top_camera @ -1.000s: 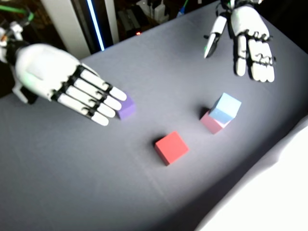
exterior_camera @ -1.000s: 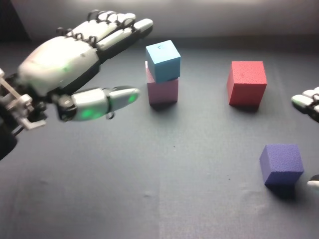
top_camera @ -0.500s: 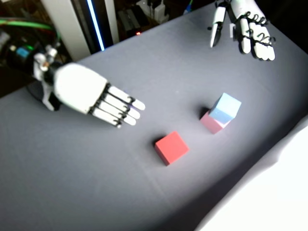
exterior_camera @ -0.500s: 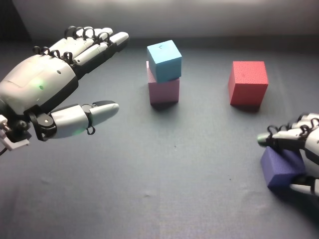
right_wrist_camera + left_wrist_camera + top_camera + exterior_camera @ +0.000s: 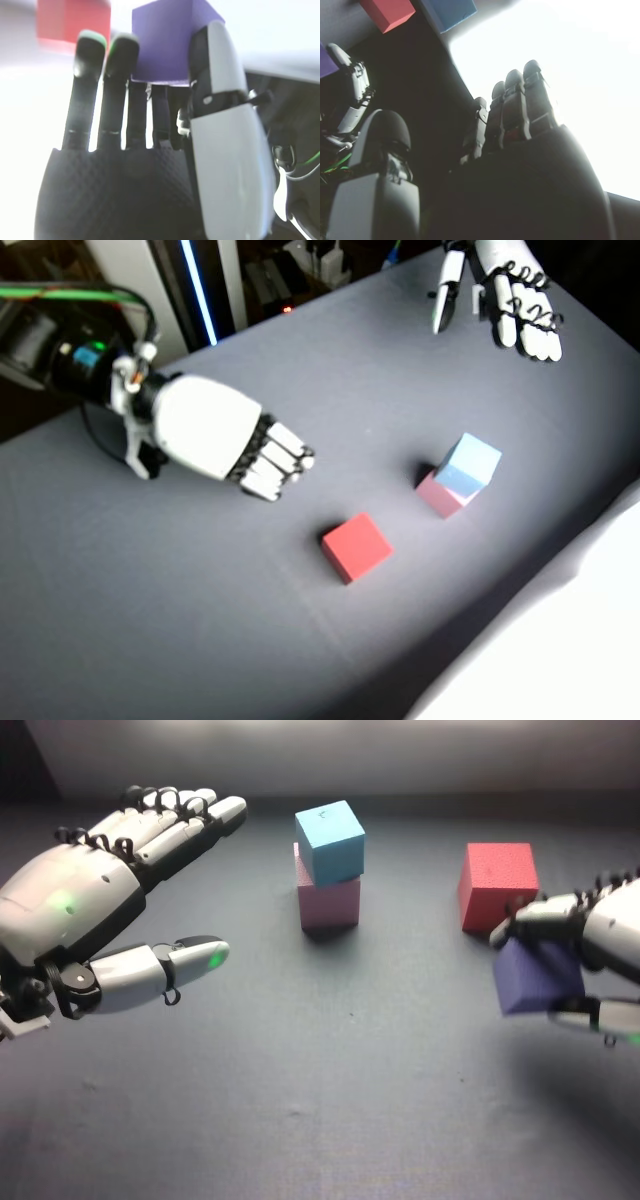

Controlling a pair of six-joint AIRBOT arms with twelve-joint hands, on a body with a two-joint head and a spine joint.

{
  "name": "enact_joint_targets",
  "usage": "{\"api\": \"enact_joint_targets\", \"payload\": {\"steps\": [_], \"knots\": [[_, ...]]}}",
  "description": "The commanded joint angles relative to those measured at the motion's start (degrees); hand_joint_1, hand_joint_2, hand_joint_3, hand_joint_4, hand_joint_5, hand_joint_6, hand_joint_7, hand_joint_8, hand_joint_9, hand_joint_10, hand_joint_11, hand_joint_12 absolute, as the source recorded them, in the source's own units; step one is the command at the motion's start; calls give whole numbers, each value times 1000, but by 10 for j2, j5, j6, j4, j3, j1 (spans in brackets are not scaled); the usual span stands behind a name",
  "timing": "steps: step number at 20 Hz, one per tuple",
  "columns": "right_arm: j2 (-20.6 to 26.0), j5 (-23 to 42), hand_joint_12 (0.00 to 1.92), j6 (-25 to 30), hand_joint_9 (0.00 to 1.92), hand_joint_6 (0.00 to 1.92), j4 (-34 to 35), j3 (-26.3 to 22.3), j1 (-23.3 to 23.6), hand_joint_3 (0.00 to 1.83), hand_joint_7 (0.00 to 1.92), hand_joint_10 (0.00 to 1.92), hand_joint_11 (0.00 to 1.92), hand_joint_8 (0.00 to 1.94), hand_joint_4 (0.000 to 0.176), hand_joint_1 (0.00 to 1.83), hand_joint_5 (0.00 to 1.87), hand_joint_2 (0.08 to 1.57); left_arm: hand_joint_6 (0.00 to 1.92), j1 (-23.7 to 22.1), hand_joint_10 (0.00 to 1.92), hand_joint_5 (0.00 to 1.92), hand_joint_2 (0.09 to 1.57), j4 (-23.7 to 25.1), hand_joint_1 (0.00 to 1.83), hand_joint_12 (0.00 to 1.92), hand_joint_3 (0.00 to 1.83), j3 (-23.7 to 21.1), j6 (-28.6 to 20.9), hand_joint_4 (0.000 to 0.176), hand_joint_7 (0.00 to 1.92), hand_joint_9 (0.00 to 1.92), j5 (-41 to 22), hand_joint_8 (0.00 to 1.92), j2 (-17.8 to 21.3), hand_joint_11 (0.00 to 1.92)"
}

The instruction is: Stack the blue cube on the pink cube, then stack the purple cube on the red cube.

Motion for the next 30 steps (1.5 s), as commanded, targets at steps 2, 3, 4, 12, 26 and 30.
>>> {"api": "enact_joint_targets", "payload": {"steps": [2,3,4,12,26,30], "knots": [[4,70,1682,-5,815,1435,-3,9,25,0,816,1395,737,1392,0,1204,589,1267,0,6,0,0,1297,-2,477,0,0,-2,-9,98,0,0,-73,0,3,0],[4,70,1649,-11,846,1472,-3,17,43,1,821,1303,763,1396,0,1173,579,1275,0,13,0,0,1286,-4,461,0,0,-4,-13,116,0,0,-74,0,0,0],[1,65,1598,-17,857,1437,-1,25,61,0,837,1232,782,1362,0,1173,615,1262,0,19,0,0,1274,-5,431,0,0,-4,-18,117,0,0,-74,0,-4,0],[-68,-42,1916,-67,924,1277,51,132,169,2,772,1736,932,1626,0,1192,613,1284,3,51,0,9,1306,-13,508,0,3,-4,-42,86,0,0,-76,0,-27,0],[-124,-150,1837,-119,154,237,134,219,196,1,242,1191,27,522,0,959,191,1330,0,61,0,0,1319,-18,421,0,1,-4,-55,134,0,0,-88,0,-36,0],[-124,-152,1849,-119,0,210,137,219,193,4,13,1154,0,522,0,903,51,1353,0,63,0,1,1318,-22,448,0,0,-4,-55,134,0,0,-90,0,-35,0]]}}
